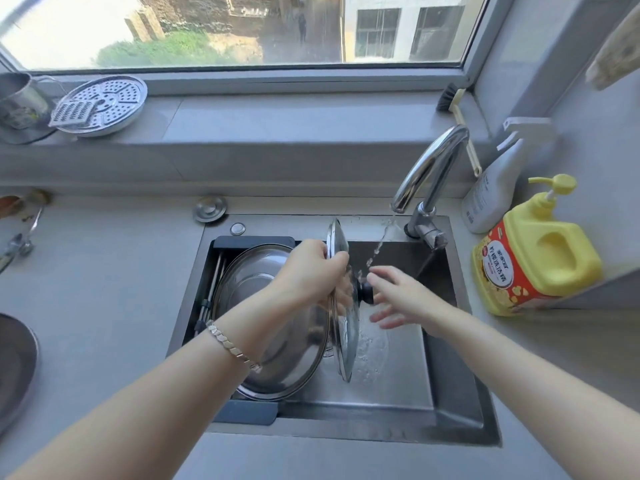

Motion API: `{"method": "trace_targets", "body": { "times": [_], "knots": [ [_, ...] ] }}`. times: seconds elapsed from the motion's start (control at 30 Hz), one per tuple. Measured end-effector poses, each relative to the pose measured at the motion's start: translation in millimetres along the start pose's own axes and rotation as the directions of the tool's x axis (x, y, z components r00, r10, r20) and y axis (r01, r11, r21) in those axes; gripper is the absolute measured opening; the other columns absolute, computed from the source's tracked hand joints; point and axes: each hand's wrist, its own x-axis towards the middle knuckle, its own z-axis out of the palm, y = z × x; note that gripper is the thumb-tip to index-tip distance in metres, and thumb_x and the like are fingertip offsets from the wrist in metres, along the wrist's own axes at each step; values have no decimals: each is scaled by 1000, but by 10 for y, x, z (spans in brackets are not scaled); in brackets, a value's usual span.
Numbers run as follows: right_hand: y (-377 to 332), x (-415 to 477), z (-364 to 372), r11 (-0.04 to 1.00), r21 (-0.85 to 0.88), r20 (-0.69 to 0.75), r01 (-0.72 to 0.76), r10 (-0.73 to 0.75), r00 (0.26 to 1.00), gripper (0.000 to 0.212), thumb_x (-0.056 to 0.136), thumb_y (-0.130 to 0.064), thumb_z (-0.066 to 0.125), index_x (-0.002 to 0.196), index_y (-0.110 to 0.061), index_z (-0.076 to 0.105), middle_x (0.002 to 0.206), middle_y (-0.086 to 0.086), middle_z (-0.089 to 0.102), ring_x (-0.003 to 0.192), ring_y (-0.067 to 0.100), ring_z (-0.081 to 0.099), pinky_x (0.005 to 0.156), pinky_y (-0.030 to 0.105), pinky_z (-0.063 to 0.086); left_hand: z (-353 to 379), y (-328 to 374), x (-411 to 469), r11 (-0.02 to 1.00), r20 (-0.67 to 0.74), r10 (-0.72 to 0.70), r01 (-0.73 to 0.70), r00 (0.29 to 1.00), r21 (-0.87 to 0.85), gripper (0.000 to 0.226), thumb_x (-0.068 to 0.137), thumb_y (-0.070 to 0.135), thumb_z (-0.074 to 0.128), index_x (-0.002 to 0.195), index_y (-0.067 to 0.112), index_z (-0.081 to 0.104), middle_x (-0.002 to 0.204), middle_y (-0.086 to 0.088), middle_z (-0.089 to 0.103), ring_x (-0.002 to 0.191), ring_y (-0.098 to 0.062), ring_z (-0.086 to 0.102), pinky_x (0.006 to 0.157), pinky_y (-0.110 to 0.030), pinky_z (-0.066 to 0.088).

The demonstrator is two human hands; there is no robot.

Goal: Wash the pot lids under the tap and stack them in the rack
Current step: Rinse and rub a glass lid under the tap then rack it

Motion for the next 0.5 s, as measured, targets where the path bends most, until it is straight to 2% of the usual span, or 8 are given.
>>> {"method": "trace_targets", "body": {
  "times": [0.1, 0.2, 0.27, 0.37, 0.43, 0.5],
  "knots": [
    [161, -98, 152, 995, 35, -47, 94, -92, 995, 26, 94, -32, 49, 115, -18, 50, 79, 7, 60, 63, 18, 60, 58, 28, 52, 35, -20, -67, 1000, 32, 4, -3, 999, -26, 18, 92, 10, 42, 78, 0, 49, 76, -28, 69, 54, -34, 66, 40, -30, 53],
    [304, -119, 165, 982, 31, -170, 188, -180, 969, 14, 93, -27, 51, 100, -14, 53, 62, 0, 51, 51, 14, 45, 49, 24, 38, 50, -34, -144, 995, 98, -15, 25, 995, -101, 29, 97, 23, 39, 80, 2, 51, 73, -20, 69, 50, -24, 66, 39, -24, 50],
    [367, -122, 131, 969, 11, -278, 246, -234, 932, 9, 91, -27, 53, 90, -19, 54, 65, -6, 50, 57, 8, 43, 53, 22, 34, 21, -67, -170, 992, 94, -27, 38, 995, -123, 41, 99, 34, 30, 79, 7, 54, 74, -15, 68, 56, -24, 66, 41, -23, 50],
    [442, -143, 28, 958, -102, -370, 266, -285, 884, 15, 88, -34, 58, 91, -19, 56, 75, -8, 53, 66, 4, 44, 61, 24, 35, -68, -238, -165, 998, -32, -4, 2, 999, -63, 41, 99, 37, 29, 79, 13, 54, 83, -8, 63, 79, -26, 61, 65, -37, 54],
    [498, -166, -11, 966, -159, -346, 201, -246, 905, 21, 87, -36, 59, 90, -16, 53, 76, -2, 54, 63, 7, 44, 58, 26, 34, -151, -433, -178, 1000, -129, -24, 24, 991, -1, 30, 98, 32, 35, 89, 11, 54, 91, -8, 61, 87, -24, 58, 77, -42, 53],
    [552, -190, 17, 973, -205, -307, 106, -166, 937, 23, 86, -37, 60, 82, -17, 49, 72, -2, 51, 57, 10, 42, 54, 26, 32, -253, -647, -220, 996, -178, -81, 85, 981, 14, 21, 95, 27, 39, 93, 12, 55, 91, -6, 61, 85, -23, 58, 77, -41, 53]
  ]
}}
